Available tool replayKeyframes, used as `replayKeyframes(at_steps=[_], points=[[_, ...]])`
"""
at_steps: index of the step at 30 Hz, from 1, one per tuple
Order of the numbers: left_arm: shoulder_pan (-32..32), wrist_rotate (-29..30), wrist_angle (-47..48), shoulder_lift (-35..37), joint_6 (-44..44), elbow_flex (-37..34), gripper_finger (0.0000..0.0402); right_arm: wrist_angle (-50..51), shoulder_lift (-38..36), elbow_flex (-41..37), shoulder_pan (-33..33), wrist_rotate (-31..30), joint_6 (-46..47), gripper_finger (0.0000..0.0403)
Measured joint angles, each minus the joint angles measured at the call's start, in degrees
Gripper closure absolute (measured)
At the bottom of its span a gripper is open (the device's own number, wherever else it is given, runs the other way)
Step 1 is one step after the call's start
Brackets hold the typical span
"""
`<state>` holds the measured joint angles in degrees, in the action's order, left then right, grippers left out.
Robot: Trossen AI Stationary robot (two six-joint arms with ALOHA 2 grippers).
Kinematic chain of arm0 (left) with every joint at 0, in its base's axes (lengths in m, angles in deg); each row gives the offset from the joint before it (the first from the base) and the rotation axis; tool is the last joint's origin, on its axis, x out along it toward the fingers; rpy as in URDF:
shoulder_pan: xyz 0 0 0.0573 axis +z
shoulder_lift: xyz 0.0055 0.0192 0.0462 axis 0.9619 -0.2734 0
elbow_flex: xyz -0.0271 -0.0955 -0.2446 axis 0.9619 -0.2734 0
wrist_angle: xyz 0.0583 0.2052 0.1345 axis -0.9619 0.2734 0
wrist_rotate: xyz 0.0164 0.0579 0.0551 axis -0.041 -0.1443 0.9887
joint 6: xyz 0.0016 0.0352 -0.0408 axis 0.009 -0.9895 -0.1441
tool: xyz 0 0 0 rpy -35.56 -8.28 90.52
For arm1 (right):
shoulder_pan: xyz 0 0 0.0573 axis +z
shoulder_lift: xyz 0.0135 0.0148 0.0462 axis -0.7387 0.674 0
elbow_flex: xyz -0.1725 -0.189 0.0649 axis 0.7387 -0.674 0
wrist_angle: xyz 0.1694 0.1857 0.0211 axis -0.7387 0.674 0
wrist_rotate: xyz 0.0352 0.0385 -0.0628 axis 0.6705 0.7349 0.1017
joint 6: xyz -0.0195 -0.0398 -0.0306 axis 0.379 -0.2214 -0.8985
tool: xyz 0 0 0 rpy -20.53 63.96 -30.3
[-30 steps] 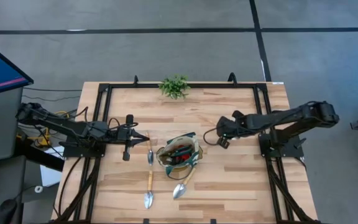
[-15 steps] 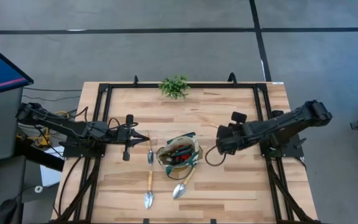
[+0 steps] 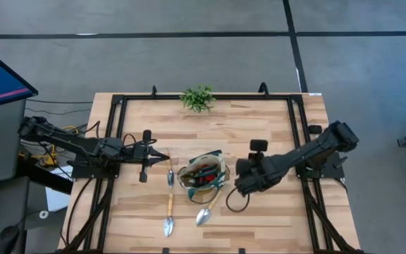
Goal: Pick & Place Garden tools in Gardening bag
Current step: Put the top right trowel into the gardening bag
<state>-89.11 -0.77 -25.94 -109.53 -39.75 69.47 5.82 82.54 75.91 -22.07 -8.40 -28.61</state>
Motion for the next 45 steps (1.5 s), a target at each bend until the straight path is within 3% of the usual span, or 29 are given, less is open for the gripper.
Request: replayKeyframes(at_steps=[7, 16, 23, 38, 45], points=[[0.0, 0.0, 0.6, 0.0, 0.0, -0.7, 0.0399, 8.8, 6.4, 11.7, 2.6, 7.1, -1.1, 0.0353], [0.0, -0.2, 0.6, 0.0, 6.6, -2.6, 0.0399, 9.0, 12.6, 19.9, 2.1, 13.3, -8.4, 0.0353], [0.0, -0.2, 0.6, 0.0, 6.9, -2.6, 0.0399, 9.0, 15.2, 21.2, 0.1, 16.9, -12.4, 0.0353], [0.0, 0.1, 0.6, 0.0, 6.9, -2.7, 0.0399, 9.0, 15.2, 21.2, -4.6, 17.3, -21.0, 0.0353], [0.0, 0.1, 0.6, 0.0, 6.9, -2.7, 0.0399, 8.8, 15.2, 21.2, -5.5, 17.3, -22.1, 0.0329]])
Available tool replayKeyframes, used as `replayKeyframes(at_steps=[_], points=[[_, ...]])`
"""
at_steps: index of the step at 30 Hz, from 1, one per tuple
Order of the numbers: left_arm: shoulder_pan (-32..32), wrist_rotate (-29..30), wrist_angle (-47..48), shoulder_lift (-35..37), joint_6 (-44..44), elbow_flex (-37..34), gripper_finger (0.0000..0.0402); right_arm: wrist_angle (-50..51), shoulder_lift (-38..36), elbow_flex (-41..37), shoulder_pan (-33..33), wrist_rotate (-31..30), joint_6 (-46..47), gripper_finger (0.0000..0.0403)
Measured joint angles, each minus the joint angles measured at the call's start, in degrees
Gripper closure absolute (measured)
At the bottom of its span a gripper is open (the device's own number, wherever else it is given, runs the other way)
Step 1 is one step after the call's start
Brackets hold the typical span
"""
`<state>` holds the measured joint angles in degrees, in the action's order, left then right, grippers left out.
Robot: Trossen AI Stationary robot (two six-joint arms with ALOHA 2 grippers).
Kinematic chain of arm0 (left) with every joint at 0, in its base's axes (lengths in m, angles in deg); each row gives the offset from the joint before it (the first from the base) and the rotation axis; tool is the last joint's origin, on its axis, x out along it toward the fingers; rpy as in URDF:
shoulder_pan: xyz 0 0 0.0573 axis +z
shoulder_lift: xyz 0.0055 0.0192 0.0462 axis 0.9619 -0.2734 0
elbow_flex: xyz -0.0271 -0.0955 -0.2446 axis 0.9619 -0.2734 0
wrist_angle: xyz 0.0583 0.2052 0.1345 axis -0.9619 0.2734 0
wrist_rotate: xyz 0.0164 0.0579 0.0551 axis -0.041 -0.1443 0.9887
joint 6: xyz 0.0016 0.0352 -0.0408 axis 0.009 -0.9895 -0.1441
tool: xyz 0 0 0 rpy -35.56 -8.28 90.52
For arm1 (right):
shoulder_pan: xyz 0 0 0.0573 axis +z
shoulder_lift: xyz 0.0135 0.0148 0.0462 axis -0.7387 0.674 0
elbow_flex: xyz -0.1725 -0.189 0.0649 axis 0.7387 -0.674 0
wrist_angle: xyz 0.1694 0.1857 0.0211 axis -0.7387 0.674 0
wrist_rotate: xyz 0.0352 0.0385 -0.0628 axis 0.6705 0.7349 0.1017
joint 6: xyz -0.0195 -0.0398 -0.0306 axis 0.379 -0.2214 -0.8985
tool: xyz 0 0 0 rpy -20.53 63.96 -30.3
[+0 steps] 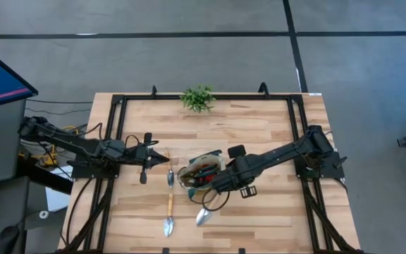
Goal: Pick & Place Garden tools in Gardening bag
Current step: Put the top right trowel into the gardening bag
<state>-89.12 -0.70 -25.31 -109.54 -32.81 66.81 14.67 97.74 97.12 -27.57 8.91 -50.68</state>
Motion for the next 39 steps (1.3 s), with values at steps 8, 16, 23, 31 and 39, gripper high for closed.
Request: replayKeyframes(at_steps=[8, 16, 23, 31, 39], points=[[0.0, 0.0, 0.0, 0.0, 0.0, 0.0, 0.0399, -0.7, 0.0, 0.0, 0.2, -4.9, 0.0, 0.0330], [0.0, 0.0, 0.0, 0.0, 0.0, 0.0, 0.0399, -2.0, 0.0, 0.0, 1.0, -6.2, -10.8, 0.0352], [0.0, -0.1, 0.0, 0.0, 0.0, 0.0, 0.0399, -5.3, 0.0, 0.0, 1.2, -1.5, -18.0, 0.0355], [0.0, -0.2, -0.1, 0.0, 0.1, 0.0, 0.0399, -3.2, 2.2, 0.2, 0.3, -2.2, -18.0, 0.0355], [0.0, -0.2, -0.1, 0.0, 0.2, 0.0, 0.0399, -3.7, 3.9, -0.1, 0.0, -3.7, -16.9, 0.0266]])
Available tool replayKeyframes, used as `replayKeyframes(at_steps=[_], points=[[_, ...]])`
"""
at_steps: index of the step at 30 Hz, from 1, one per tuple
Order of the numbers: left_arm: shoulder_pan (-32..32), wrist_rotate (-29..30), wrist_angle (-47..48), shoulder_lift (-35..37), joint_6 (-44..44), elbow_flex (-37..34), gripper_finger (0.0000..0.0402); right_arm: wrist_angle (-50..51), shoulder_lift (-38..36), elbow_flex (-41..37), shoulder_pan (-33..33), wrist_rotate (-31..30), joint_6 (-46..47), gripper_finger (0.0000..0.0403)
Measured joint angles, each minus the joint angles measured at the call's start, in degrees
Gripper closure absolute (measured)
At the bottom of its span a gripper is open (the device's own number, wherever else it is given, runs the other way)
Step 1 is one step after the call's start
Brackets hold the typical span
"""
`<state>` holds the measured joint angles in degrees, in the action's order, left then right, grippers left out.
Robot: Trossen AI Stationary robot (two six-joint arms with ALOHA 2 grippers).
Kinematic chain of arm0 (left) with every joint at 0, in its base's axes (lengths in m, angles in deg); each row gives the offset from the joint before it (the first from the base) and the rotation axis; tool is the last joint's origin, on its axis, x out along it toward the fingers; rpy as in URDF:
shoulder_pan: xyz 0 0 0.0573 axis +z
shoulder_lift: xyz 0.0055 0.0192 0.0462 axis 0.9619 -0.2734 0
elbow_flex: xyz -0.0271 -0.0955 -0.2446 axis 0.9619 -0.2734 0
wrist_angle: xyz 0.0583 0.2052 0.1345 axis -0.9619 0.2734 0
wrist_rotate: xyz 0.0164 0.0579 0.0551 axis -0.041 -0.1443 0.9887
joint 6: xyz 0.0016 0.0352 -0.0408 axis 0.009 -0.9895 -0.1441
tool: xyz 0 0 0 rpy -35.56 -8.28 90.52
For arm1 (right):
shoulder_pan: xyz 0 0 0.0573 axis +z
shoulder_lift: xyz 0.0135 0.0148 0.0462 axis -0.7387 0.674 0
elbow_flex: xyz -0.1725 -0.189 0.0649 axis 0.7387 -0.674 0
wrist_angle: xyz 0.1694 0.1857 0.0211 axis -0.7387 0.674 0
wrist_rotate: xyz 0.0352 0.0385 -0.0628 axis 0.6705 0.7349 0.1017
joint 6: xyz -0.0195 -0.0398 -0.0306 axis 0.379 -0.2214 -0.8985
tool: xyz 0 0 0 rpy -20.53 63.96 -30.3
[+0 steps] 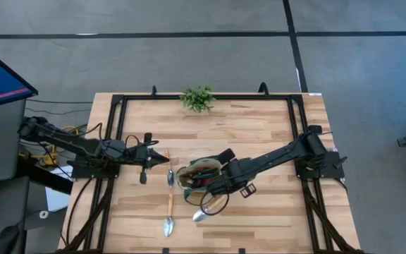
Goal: Pick & Place Garden tools in Gardening bag
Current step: Put the top right trowel into the gardening bag
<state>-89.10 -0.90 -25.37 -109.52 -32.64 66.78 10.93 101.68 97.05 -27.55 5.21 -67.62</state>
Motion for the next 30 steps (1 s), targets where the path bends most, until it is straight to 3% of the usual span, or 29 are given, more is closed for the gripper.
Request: replayKeyframes(at_steps=[6, 12, 17, 23, 30], points=[[0.0, 0.2, 0.0, 0.0, 0.0, 0.0, 0.0399, 0.5, -0.1, 1.2, 0.4, -6.1, 1.2, 0.0187], [0.0, 0.2, 0.0, 0.0, 0.0, 0.0, 0.0399, 0.7, -0.1, 6.2, 0.5, -9.0, 2.9, 0.0171], [0.0, 0.2, 0.0, 0.0, 0.0, 0.0, 0.0399, 3.6, -0.1, 9.0, 0.4, -8.0, 11.1, 0.0215], [0.0, 0.2, 0.1, 0.0, 0.0, 0.0, 0.0399, 3.4, -0.1, 9.0, -0.7, 0.8, 21.9, 0.0304], [0.0, 0.1, 0.1, 0.0, 1.5, 0.0, 0.0399, 0.5, -2.7, 7.9, -0.5, -1.2, 25.1, 0.0394]])
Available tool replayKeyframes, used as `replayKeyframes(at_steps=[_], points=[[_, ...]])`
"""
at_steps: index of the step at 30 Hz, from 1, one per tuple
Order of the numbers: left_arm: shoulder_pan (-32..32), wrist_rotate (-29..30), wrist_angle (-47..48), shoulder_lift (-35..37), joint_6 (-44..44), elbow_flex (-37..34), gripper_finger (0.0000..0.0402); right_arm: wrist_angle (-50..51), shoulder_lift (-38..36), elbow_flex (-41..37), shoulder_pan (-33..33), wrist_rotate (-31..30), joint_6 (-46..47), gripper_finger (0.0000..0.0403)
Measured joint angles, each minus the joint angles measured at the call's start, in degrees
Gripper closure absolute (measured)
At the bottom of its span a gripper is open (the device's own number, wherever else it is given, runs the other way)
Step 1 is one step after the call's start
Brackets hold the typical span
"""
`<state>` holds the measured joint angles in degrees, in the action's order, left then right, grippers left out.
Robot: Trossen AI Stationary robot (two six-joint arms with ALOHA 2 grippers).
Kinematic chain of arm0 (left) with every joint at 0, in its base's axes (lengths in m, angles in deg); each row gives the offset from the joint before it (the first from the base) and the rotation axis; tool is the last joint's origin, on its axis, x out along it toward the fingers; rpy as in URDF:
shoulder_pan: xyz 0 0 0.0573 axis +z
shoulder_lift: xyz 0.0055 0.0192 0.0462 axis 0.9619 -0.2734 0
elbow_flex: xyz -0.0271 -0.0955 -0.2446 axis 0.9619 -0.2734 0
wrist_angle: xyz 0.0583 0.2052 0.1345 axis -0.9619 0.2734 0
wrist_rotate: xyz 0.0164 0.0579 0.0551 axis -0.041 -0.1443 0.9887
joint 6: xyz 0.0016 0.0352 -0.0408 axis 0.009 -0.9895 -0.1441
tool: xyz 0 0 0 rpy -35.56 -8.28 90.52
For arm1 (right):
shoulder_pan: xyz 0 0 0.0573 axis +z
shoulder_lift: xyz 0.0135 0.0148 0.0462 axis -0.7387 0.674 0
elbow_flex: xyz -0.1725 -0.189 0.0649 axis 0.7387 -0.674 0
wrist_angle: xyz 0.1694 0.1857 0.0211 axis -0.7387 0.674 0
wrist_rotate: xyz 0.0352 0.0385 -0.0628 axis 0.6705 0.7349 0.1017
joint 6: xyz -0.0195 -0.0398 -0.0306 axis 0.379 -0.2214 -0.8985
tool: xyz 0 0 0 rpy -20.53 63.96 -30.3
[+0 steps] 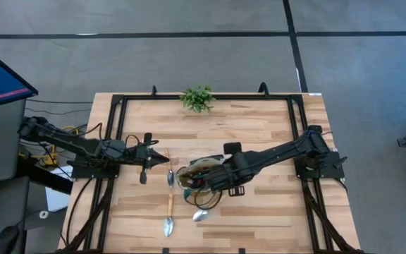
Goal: Pick & Place Garden tools in Gardening bag
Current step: Put the top right trowel into the gardening bag
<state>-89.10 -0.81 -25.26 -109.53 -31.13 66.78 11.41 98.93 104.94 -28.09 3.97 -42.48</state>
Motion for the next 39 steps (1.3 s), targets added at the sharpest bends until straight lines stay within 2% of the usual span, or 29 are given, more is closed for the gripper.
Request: replayKeyframes(at_steps=[3, 6, 13, 17, 23, 28, 33, 39], points=[[0.0, -0.2, 0.0, 0.0, 0.0, 0.0, 0.0399, -4.5, -4.6, -4.5, 0.3, -1.0, 2.4, 0.0395], [0.0, -0.1, 0.0, 0.0, 0.0, 0.0, 0.0399, -12.4, -11.4, -12.3, 0.3, -1.0, 3.9, 0.0399], [0.0, -0.1, 0.0, 0.0, 0.0, 0.0, 0.0399, -40.4, -26.7, -36.3, 0.3, 1.0, 6.2, 0.0401], [0.0, -0.1, 0.0, 0.0, 0.0, 0.0, 0.0399, -49.2, -32.8, -48.2, -1.1, 3.1, 13.2, 0.0399], [0.0, 0.1, 0.0, 0.0, 0.0, 0.0, 0.0399, -61.2, -38.2, -63.1, -2.9, 3.5, 25.6, 0.0401], [0.0, 0.1, -0.1, 0.0, 0.0, 0.0, 0.0399, -68.1, -40.5, -71.1, -4.1, 3.4, 36.1, 0.0402], [0.0, 0.1, -0.1, 0.0, 0.0, 0.0, 0.0399, -70.2, -41.3, -75.5, -4.7, 3.4, 46.0, 0.0402], [0.0, 0.1, -0.1, 0.0, 0.0, 0.0, 0.0399, -73.6, -41.2, -79.4, -4.7, 6.4, 51.0, 0.0399]])
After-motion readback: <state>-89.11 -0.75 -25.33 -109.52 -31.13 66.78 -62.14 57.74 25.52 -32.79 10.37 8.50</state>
